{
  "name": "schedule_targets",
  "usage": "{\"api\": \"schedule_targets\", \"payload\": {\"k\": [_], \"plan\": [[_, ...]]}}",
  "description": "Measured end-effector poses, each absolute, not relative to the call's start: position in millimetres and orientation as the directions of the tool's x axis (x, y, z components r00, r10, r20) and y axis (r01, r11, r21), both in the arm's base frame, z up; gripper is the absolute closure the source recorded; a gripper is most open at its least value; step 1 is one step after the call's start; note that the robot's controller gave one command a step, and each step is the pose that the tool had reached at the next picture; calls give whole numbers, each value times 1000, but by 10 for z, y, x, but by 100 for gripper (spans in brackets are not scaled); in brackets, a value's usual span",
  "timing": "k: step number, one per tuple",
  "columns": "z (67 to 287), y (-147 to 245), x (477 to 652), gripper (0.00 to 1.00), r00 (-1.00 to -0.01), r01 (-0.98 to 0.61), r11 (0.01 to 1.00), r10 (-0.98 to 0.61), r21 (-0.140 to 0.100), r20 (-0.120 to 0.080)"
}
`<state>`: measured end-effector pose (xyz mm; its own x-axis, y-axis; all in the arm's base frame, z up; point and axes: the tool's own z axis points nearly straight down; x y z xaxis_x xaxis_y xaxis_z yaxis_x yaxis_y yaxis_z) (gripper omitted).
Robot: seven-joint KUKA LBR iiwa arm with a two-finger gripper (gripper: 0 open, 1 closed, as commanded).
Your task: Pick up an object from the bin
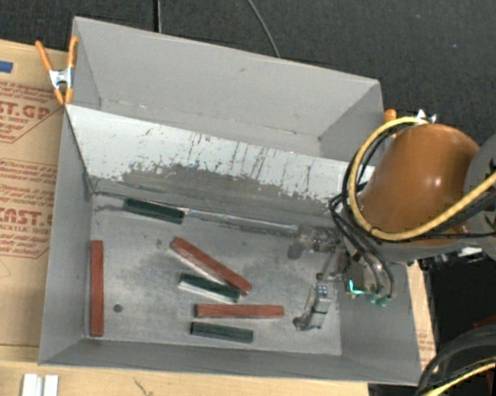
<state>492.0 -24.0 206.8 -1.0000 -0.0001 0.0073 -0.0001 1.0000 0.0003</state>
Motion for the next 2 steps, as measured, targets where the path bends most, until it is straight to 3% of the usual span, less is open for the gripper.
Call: {"api": "schedule_targets", "payload": {"k": [1,2], "plan": [[2107,-240,4937,0,-1000,-1,1000,-1,0,-1],[711,-150,5280,100,-989,-145,989,-145,0,-2]]}}
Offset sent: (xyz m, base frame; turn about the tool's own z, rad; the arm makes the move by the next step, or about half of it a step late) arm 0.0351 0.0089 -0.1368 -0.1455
